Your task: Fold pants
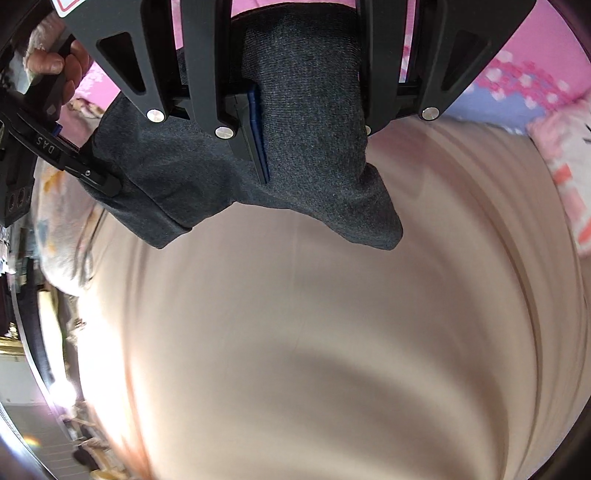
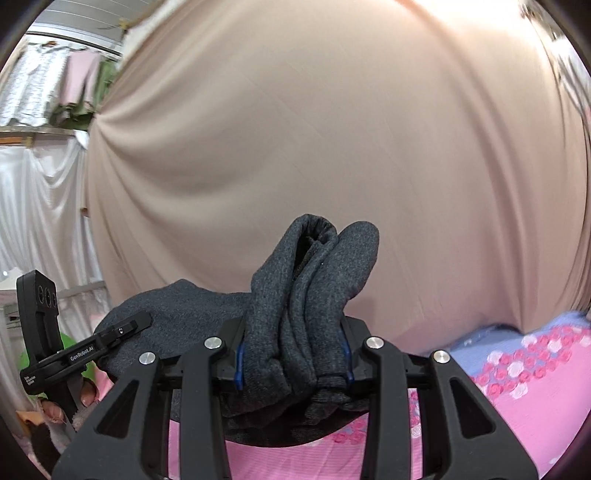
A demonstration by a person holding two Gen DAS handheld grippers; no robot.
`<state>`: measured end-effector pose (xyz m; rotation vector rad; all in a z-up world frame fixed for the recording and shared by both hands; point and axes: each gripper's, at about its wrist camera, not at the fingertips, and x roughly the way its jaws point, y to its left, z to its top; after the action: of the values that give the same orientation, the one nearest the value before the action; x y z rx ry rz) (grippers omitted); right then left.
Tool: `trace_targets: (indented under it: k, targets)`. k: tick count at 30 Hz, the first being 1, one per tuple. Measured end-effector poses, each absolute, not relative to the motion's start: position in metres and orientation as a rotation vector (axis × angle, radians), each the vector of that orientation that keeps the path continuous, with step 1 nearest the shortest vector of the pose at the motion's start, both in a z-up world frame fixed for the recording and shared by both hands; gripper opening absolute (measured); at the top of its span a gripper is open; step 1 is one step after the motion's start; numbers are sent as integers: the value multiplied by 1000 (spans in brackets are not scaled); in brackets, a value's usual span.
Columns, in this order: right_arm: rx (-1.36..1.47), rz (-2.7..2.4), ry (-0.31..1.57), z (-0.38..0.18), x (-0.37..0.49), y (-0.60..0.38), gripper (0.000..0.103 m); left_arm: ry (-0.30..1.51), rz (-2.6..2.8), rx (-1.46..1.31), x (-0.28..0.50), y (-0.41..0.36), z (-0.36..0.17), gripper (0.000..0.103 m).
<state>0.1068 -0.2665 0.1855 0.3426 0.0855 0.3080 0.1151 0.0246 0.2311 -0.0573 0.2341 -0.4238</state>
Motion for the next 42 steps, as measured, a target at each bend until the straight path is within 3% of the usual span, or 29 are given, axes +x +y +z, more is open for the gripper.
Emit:
trace_targets:
  k: [5, 8, 10, 11, 13, 15, 16, 18, 22, 24, 25, 26, 28, 30, 35, 37, 39, 40, 42]
  targets:
    - [354, 225, 286, 109, 185, -275, 43, 417, -359, -75, 193, 16, 145, 30]
    - [320, 88, 575, 36, 225, -287, 46, 780, -299, -74, 246, 19, 47, 31]
    - [344, 30, 659, 11, 222, -307, 48, 958, -268, -130, 256, 34, 3, 33]
    - [376, 30, 665, 9, 217, -316, 48, 927, -290, -204, 250, 48, -1, 38]
    - [439, 67, 652, 17, 209, -329, 49, 893, -326, -314, 240, 69, 11, 38]
    - [433, 90, 643, 28, 210, -324, 77, 886, -344, -343, 237, 77, 20, 39]
    - [417, 111, 646, 32, 214, -316, 81, 891, -348, -345, 238, 74, 21, 44]
    - [365, 142, 694, 26, 228, -299, 84, 915, -343, -364, 242, 75, 17, 58]
    - [323, 153, 833, -7, 257, -280, 85, 972, -287, -406, 253, 63, -6, 60]
    - [362, 219, 856, -14, 264, -276, 43, 957, -292, -395, 252, 57, -4, 59]
    - [335, 208, 838, -5, 261, -271, 37, 963, -302, -384, 253, 55, -3, 54]
    - [313, 204, 824, 2, 258, -268, 30, 964, -310, -374, 254, 52, -2, 39]
    - [314, 203, 779, 26, 240, -267, 13, 953, -314, -358, 255, 49, 5, 37]
    - [352, 185, 757, 38, 219, -281, 5, 955, -311, -355, 257, 51, 8, 37]
    - [391, 19, 844, -5, 206, -320, 10, 954, -312, -336, 257, 46, -3, 50]
    - [541, 111, 855, -11, 209, -328, 21, 946, -309, -337, 256, 43, -2, 57]
    - [550, 160, 808, -4, 214, -325, 81, 944, -312, -347, 256, 43, -2, 60]
    - [535, 162, 786, 0, 218, -321, 88, 943, -319, -361, 257, 44, -3, 61]
    - [518, 201, 812, -2, 235, -309, 89, 940, -330, -387, 258, 49, -3, 64]
